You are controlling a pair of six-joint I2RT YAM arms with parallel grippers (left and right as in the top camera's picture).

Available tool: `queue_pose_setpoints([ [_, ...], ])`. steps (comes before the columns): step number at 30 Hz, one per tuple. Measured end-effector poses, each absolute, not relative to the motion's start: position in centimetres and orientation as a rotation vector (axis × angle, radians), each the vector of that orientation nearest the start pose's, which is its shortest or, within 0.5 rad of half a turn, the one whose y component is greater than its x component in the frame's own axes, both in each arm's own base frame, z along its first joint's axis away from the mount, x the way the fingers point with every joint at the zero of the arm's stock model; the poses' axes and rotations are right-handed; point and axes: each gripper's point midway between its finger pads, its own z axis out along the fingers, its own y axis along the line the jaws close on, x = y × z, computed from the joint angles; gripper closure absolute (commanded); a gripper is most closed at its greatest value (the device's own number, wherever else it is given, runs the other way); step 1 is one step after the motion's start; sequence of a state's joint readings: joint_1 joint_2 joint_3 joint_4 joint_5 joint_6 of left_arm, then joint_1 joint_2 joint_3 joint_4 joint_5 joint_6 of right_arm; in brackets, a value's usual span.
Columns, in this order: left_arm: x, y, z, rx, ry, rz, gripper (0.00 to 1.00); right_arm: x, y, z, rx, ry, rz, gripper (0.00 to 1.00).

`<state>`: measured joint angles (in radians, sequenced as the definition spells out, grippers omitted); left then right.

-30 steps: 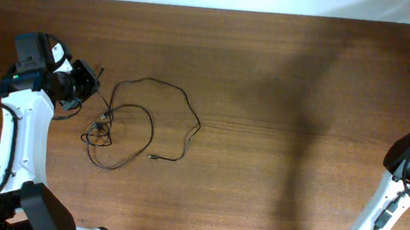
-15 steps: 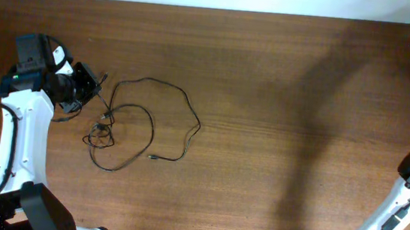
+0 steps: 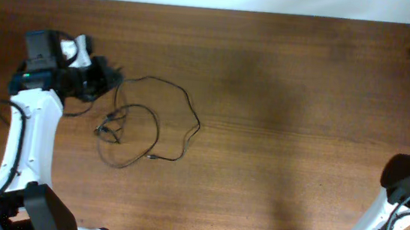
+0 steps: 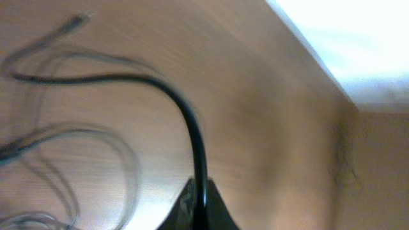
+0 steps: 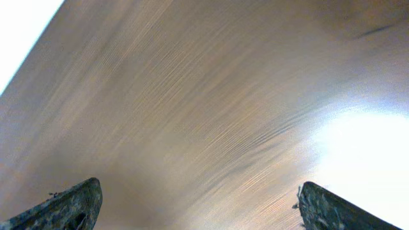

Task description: Untangle cables

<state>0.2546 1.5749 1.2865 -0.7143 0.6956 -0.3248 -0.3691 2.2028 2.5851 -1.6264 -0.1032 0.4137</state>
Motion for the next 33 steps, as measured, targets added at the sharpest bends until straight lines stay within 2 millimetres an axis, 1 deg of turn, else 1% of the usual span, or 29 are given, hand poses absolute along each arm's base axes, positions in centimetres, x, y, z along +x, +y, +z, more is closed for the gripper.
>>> queue_pose_setpoints([
  [1, 40.5, -3.7, 21.0, -0.255, 2.356, -1.026, 1.00, 43.5, -11.5, 23.6, 0.934, 2.705, 0.297, 0.01],
  [2, 40.7, -5.8, 22.4, -0.113, 2.295, -1.102, 1.00, 43.9, -8.7, 23.6, 0.810, 2.753, 0.403, 0.01],
  [3, 41.2, -8.0, 24.7, 0.071, 2.173, -1.173, 1.00, 44.3, -5.5, 23.8, 0.661, 2.785, 0.512, 0.01],
  [4, 41.7, -9.6, 27.4, 0.215, 2.041, -1.222, 1.00, 44.6, -2.1, 24.0, 0.514, 2.806, 0.613, 0.01],
  [5, 41.7, -10.7, 29.6, 0.299, 1.941, -1.277, 1.00, 44.5, 1.0, 24.0, 0.401, 2.828, 0.698, 0.01],
  [7, 42.2, -11.4, 35.1, 0.419, 1.720, -1.304, 1.00, 43.9, 6.0, 23.6, 0.243, 2.873, 0.810, 0.01],
  [8, 41.9, -11.5, 37.3, 0.449, 1.651, -1.320, 1.00, 43.5, 7.9, 23.4, 0.184, 2.894, 0.835, 0.01],
  [10, 40.6, -11.7, 41.6, 0.532, 1.492, -1.316, 1.00, 42.6, 11.3, 22.9, 0.080, 2.932, 0.877, 0.01],
  [11, 39.5, -11.9, 43.9, 0.561, 1.417, -1.326, 1.00, 41.8, 13.4, 22.7, 0.014, 2.956, 0.897, 0.01],
  [12, 38.3, -12.0, 45.4, 0.592, 1.361, -1.325, 1.00, 41.5, 14.2, 22.6, -0.013, 2.962, 0.905, 0.01],
  [13, 37.6, -12.0, 46.4, 0.590, 1.330, -1.339, 1.00, 41.3, 15.0, 22.7, -0.038, 2.963, 0.920, 0.01],
  [15, 37.7, -11.7, 47.4, 0.501, 1.324, -1.405, 1.00, 40.6, 16.1, 23.2, -0.074, 2.959, 0.941, 0.01],
  [16, 38.1, -11.4, 47.7, 0.450, 1.322, -1.430, 1.00, 40.1, 16.4, 24.1, -0.097, 2.941, 0.941, 0.02],
  [17, 38.4, -11.1, 48.1, 0.404, 1.310, -1.445, 1.00, 39.4, 16.4, 25.7, -0.117, 2.907, 0.938, 0.01],
  [18, 39.1, -10.4, 48.9, 0.318, 1.277, -1.465, 1.00, 38.3, 16.3, 28.1, -0.142, 2.850, 0.933, 0.01],
  [19, 39.5, -10.0, 49.4, 0.265, 1.254, -1.477, 1.00, 36.7, 16.0, 30.5, -0.164, 2.795, 0.927, 0.01],
  [20, 39.8, -9.6, 49.8, 0.224, 1.234, -1.485, 1.00, 35.2, 15.7, 32.1, -0.178, 2.759, 0.912, 0.02],
  [21, 40.2, -9.0, 50.4, 0.164, 1.201, -1.495, 1.00, 32.3, 14.8, 34.2, -0.182, 2.718, 0.869, 0.01],
  [22, 40.3, -8.8, 50.5, 0.148, 1.192, -1.498, 1.00, 31.1, 14.3, 34.2, -0.161, 2.719, 0.832, 0.02],
  [23, 40.4, -8.6, 50.7, 0.135, 1.183, -1.498, 1.00, 28.3, 13.0, 31.9, -0.056, 2.805, 0.776, 0.02],
  [24, 40.5, -8.5, 50.8, 0.124, 1.177, -1.500, 1.00, 28.2, 12.8, 30.3, 0.004, 2.827, 0.761, 0.02],
  [25, 40.6, -8.5, 50.7, 0.116, 1.182, -1.503, 1.00, 30.3, 13.6, 28.6, 0.026, 2.754, 0.789, 0.01],
  [26, 41.0, -8.6, 50.3, 0.093, 1.209, -1.517, 1.00, 31.0, 15.3, 25.0, 0.060, 2.778, 0.869, 0.02],
  [27, 41.8, -8.8, 49.3, 0.041, 1.271, -1.546, 1.00, 31.6, 17.3, 21.8, 0.050, 2.795, 0.953, 0.02],
  [28, 42.8, -9.1, 47.7, -0.034, 1.353, -1.585, 1.00, 32.7, 19.7, 19.2, 0.033, 2.767, 1.061, 0.02],
  [29, 43.5, -9.5, 46.4, -0.091, 1.417, -1.616, 1.00, 33.6, 21.5, 17.7, 0.044, 2.732, 1.136, 0.02],
  [30, 43.9, -9.9, 45.1, -0.137, 1.471, -1.640, 1.00, 33.8, 23.4, 16.3, 0.096, 2.730, 1.214, 0.01],
  [31, 44.0, -10.1, 44.9, -0.142, 1.485, -1.647, 1.00, 33.7, 24.8, 15.7, 0.176, 2.735, 1.282, 0.02],
  [33, 43.7, -10.2, 45.1, -0.117, 1.480, -1.649, 1.00, 34.0, 28.0, 15.4, 0.321, 2.728, 1.414, 0.02],
])
